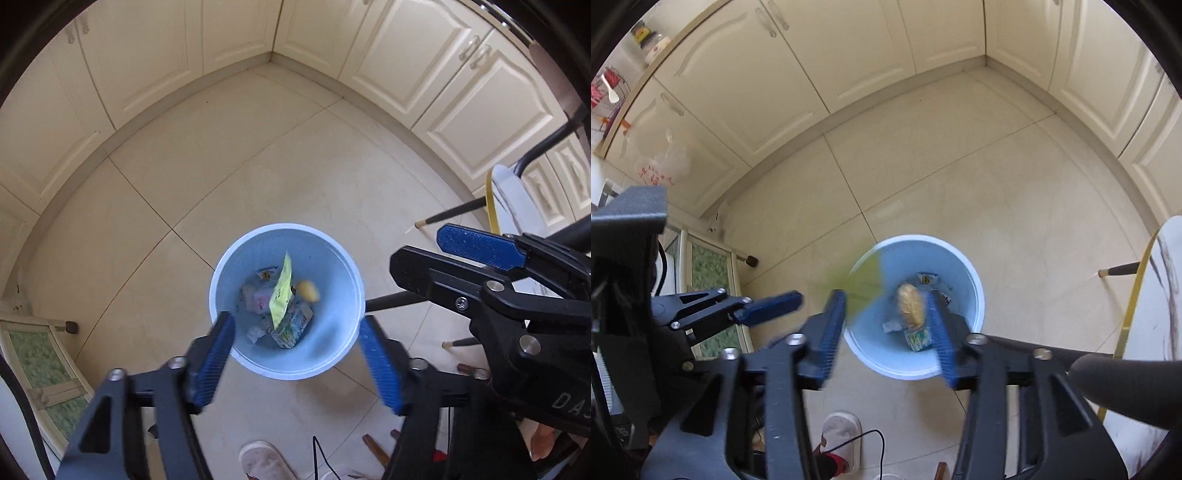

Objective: Collect trash
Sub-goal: 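Carry the packet and ginger over the wastebasket and open both tools, then move both tools back toward the table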

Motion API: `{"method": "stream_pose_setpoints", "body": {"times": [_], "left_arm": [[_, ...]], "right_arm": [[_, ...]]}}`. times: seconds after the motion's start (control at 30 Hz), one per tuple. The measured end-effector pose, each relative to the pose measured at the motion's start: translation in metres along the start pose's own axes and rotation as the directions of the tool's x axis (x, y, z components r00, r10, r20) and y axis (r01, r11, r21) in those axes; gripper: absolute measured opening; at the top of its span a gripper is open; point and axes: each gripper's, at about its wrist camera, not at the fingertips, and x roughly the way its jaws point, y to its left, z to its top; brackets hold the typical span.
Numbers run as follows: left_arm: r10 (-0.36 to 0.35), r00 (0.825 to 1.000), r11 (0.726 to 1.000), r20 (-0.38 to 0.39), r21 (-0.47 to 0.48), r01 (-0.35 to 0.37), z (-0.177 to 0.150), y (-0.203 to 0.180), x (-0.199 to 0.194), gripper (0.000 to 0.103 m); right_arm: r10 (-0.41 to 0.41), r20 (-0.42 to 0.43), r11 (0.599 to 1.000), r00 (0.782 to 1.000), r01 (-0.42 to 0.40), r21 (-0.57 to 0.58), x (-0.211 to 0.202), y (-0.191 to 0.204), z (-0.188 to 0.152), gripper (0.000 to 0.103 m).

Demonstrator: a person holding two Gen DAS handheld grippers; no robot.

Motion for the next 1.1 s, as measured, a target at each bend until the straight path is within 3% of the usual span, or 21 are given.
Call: {"method": "stream_pose_setpoints", "body": {"times": [0.17, 0.3, 0.4, 0.5, 0.6, 0.73, 0.83, 0.9, 1.0, 1.07, 1.1], "left_arm": [[0.023, 0.999, 0.996, 0.041, -0.085, -0.02, -0.006, 0.015, -0.04, 0.067], [0.092, 0.989, 0.988, 0.115, -0.131, -0.077, -0.025, 0.004, -0.091, 0.067], [0.126, 0.97, 0.985, 0.209, -0.145, -0.097, -0.05, -0.01, -0.146, 0.067], [0.142, 0.938, 0.982, 0.316, -0.164, -0.093, -0.077, -0.026, -0.201, 0.067], [0.168, 0.891, 0.981, 0.422, -0.16, -0.109, -0.109, -0.051, -0.258, 0.067], [0.154, 0.819, 0.987, 0.553, -0.131, -0.097, -0.154, -0.096, -0.322, 0.07], [0.133, 0.75, 0.991, 0.648, -0.09, -0.098, -0.185, -0.137, -0.362, 0.077], [0.1, 0.698, 0.995, 0.709, -0.054, -0.087, -0.209, -0.163, -0.385, 0.078], [0.049, 0.644, 0.996, 0.763, 0.013, -0.091, -0.245, -0.193, -0.403, 0.086], [0.034, 0.599, 0.993, 0.8, 0.039, -0.108, -0.265, -0.217, -0.419, 0.093], [0.028, 0.577, 0.992, 0.817, 0.047, -0.114, -0.276, -0.224, -0.426, 0.096]], "right_arm": [[0.01, 0.018, 1.0, 1.0, -0.01, 0.0, -0.019, 0.006, -0.001, 0.053], [0.037, 0.059, 0.999, 0.998, -0.035, -0.023, -0.052, 0.024, -0.004, 0.055], [0.087, 0.115, 0.996, 0.99, -0.083, -0.038, -0.089, 0.039, -0.011, 0.06], [0.115, 0.195, 0.992, 0.974, -0.101, -0.081, -0.138, 0.065, -0.025, 0.063], [0.099, 0.311, 0.992, 0.945, -0.069, -0.106, -0.2, 0.086, -0.047, 0.064], [0.04, 0.475, 0.993, 0.879, 0.017, -0.117, -0.288, 0.102, -0.086, 0.069], [0.002, 0.575, 0.992, 0.818, 0.073, -0.107, -0.354, 0.106, -0.118, 0.084], [-0.013, 0.64, 0.989, 0.768, 0.104, -0.104, -0.397, 0.107, -0.144, 0.084], [-0.039, 0.703, 0.986, 0.71, 0.143, -0.089, -0.451, 0.108, -0.176, 0.085], [-0.068, 0.739, 0.982, 0.67, 0.174, -0.068, -0.483, 0.109, -0.194, 0.097], [-0.079, 0.765, 0.981, 0.639, 0.187, -0.054, -0.5, 0.108, -0.207, 0.098]]}}
